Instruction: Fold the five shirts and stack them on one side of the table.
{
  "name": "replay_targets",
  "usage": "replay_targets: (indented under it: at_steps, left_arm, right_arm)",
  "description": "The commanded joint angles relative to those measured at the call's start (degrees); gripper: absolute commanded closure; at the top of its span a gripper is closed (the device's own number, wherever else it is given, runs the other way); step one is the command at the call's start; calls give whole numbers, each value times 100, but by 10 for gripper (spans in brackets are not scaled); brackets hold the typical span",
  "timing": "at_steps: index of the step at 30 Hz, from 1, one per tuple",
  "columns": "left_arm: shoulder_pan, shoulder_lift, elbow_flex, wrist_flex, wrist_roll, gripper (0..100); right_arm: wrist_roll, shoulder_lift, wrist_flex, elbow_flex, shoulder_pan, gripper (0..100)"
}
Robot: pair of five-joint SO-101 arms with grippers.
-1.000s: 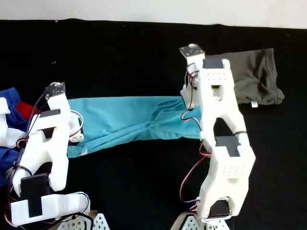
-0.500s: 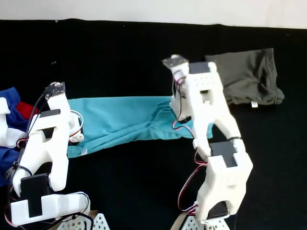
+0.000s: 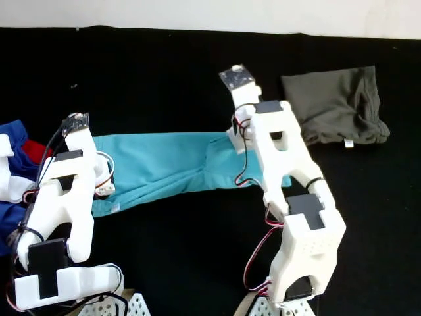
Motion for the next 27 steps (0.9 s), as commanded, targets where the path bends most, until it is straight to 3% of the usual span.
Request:
replay_targets:
  at_steps: [1,10,13,19,27]
  left_arm:
    - [-110,-4,-4,-176,44,992]
    - [-110,-4,-4,-176,44,992]
    - [-101,-4,-4,-176,44,992]
    - [-92,-22,-13,-149,44,992]
    - [-84,-664,-13,167,53,992]
  right_arm:
    - [35,-620,558,-251,-57,991]
    - [79,-1560,1938,-75,-57,991]
    - [79,-1499,1657,453,-13,991]
    - [79,-1015,4,1490,576,991]
    - [88,-1358,699,1560,804,991]
